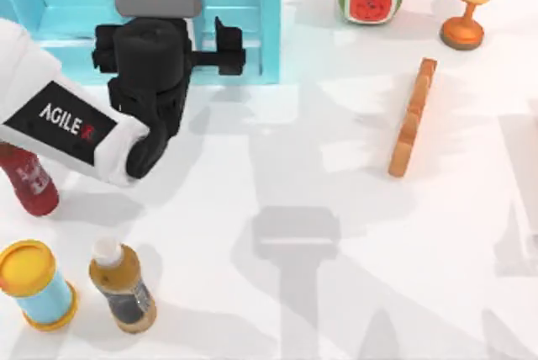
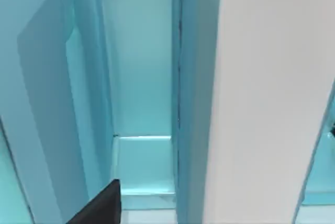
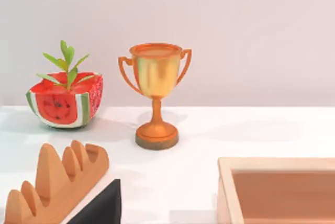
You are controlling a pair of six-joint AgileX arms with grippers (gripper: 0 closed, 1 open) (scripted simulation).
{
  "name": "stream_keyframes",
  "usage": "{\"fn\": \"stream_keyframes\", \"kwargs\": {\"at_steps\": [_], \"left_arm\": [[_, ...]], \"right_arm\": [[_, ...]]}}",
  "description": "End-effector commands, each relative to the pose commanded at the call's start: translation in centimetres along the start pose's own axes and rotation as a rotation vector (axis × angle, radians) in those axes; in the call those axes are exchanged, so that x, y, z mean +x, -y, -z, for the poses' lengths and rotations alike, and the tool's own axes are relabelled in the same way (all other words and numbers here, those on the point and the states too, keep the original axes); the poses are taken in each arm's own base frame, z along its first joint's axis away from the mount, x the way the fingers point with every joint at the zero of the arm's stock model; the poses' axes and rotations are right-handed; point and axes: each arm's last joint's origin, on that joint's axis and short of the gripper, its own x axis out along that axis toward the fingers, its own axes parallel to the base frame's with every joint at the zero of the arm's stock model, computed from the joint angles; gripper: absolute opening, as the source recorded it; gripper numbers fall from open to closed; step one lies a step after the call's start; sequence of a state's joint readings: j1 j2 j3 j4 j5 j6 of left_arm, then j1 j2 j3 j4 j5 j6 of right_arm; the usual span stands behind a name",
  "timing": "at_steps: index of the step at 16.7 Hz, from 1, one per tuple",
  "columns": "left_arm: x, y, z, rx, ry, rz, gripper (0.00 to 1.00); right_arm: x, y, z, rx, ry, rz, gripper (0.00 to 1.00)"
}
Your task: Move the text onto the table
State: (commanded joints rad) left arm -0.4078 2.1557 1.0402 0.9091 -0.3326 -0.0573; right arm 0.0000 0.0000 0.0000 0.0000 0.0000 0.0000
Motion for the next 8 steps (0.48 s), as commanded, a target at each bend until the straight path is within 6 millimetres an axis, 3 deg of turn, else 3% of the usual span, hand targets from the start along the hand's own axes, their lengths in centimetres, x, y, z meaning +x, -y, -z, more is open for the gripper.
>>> {"fn": "stream_keyframes", "kwargs": {"at_steps": [4,8], "left_arm": [[3.8,0.2,0.5,0.005,-0.007,0.002,1.00],[5.3,-0.2,0.3,0.003,-0.003,0.001,1.00]], "right_arm": [[0.0,0.0,0.0,0.000,0.000,0.000,1.00],[0.0,0.0,0.0,0.000,0.000,0.000,1.00]]}}
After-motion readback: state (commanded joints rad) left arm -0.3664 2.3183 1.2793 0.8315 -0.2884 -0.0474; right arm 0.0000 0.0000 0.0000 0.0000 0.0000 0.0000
